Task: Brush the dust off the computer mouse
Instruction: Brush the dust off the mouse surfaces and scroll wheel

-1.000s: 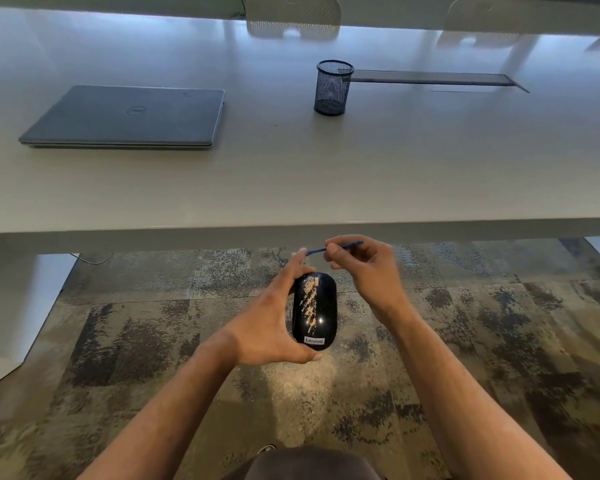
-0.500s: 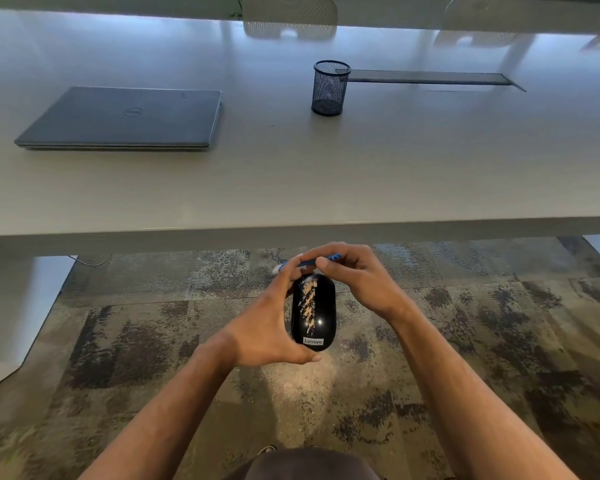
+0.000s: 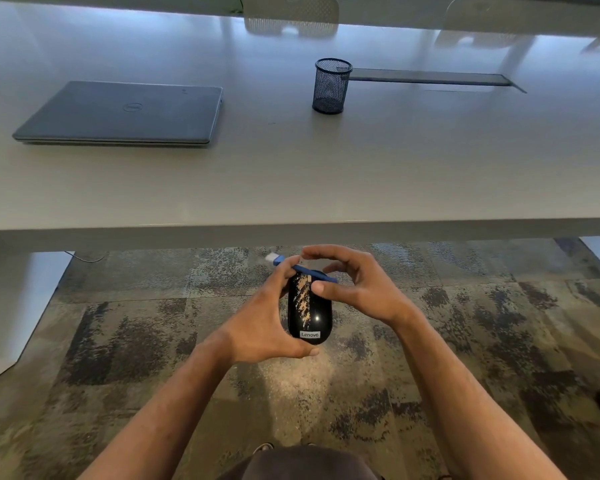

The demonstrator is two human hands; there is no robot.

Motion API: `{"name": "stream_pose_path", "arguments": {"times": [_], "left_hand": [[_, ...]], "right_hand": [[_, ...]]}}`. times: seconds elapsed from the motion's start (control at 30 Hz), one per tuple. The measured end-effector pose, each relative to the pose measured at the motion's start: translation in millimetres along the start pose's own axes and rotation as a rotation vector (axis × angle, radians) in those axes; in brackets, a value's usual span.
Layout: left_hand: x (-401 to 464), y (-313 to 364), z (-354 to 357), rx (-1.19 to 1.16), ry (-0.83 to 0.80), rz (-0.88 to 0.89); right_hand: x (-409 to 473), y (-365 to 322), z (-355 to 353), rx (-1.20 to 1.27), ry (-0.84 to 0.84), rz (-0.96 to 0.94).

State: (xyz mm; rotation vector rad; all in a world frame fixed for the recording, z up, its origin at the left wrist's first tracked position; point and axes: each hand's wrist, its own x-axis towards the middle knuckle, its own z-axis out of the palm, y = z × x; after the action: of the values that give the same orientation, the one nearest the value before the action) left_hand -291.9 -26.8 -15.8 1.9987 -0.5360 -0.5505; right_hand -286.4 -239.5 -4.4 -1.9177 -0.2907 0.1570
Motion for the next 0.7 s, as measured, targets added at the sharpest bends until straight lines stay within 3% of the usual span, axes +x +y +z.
{"name": "stream_pose_path", "arguments": {"times": [0.13, 0.43, 0.7], "left_hand": [[0, 0, -1, 0.020, 0.007, -0.002], [1, -1, -1, 0.044, 0.014, -0.005], [3, -2, 0, 0.061, 0.016, -0.015]], "right_hand": [[-8, 8, 0, 0.089, -0.040, 0.037], [-35, 30, 25, 0.578, -0.051, 0.228], [-29, 28, 28, 0.659, -0.010, 0.228]]}}
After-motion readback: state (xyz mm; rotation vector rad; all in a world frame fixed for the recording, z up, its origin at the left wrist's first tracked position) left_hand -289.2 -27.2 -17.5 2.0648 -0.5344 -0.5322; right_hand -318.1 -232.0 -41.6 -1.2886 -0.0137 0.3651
